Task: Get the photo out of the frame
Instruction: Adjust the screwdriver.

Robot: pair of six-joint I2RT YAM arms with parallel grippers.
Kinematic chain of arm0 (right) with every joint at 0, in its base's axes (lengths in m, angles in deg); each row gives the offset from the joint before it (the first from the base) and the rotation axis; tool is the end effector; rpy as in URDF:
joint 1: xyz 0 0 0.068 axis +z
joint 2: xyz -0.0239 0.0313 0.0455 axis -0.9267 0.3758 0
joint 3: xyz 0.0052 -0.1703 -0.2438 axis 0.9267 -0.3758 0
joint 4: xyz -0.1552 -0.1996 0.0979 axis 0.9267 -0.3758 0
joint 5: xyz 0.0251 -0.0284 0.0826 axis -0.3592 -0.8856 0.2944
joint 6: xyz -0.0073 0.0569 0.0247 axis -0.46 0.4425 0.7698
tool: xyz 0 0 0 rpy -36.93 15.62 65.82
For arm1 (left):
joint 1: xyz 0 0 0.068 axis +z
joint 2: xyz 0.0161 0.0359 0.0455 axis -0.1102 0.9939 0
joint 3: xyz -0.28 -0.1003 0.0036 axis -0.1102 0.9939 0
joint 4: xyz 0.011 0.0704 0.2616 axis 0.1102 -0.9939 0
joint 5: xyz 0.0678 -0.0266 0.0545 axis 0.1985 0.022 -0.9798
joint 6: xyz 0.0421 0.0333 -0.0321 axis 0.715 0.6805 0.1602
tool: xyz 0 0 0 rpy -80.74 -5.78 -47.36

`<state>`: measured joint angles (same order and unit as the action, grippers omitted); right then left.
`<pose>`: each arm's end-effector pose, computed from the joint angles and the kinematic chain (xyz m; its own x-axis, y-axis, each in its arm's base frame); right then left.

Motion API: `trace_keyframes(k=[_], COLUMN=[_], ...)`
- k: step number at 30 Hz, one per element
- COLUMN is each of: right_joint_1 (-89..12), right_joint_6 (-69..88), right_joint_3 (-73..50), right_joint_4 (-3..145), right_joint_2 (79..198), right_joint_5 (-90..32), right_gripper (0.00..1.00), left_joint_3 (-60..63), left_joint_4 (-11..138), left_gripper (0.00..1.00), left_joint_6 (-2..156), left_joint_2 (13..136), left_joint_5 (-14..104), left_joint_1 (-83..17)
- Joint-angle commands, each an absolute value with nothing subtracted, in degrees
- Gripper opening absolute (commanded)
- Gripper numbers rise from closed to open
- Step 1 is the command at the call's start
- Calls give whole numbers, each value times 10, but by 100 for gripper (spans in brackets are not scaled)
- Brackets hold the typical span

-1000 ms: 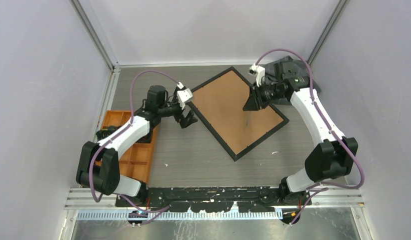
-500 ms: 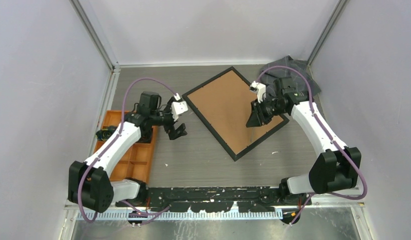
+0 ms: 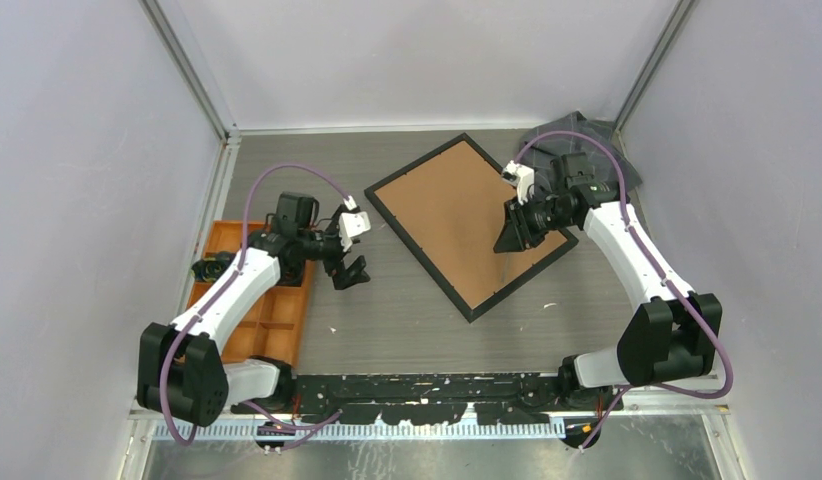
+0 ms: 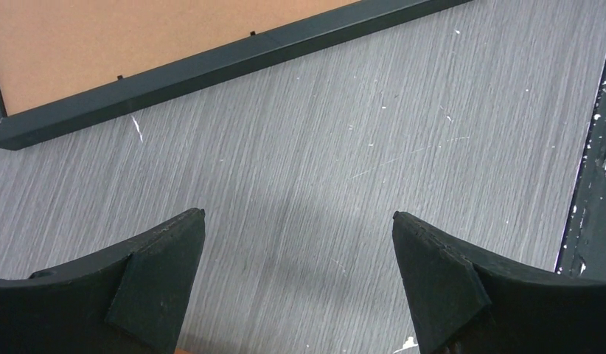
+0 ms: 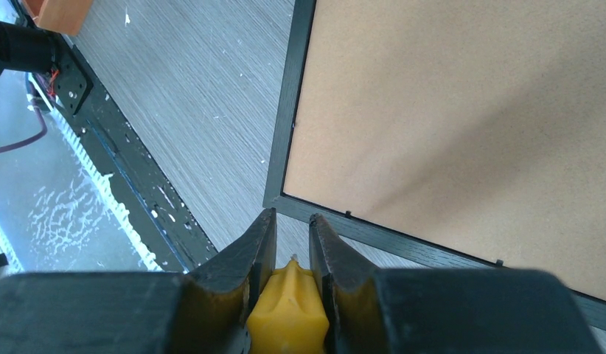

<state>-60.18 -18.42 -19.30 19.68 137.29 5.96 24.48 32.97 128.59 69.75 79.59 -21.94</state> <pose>0.2723 0.0693 0.3070 -0.6920 -0.3609 -0.6252 -0.6842 0.6041 0.4086 0.2350 -0.0994 0.2651 -0.1693 0.5330 -0.8290 0.9470 0.3209 0.0130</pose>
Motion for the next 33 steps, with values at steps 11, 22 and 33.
trace_keyframes(k=[11,22,33], right_joint_1=[-604,-606,-609], right_joint_6=[-177,-165,-159], right_joint_3=[-194,-211,-212], right_joint_4=[219,260,269], right_joint_2=[1374,1349,1345], right_joint_5=[64,34,38], right_gripper=[1,1,1], left_joint_3=[263,274,293], left_joint_4=[369,363,370], left_gripper=[100,100,100], left_joint_6=[1277,1284,1289], left_joint_2=[679,675,664], left_joint_5=[812,801,806], left_joint_1=[-217,-217,-206])
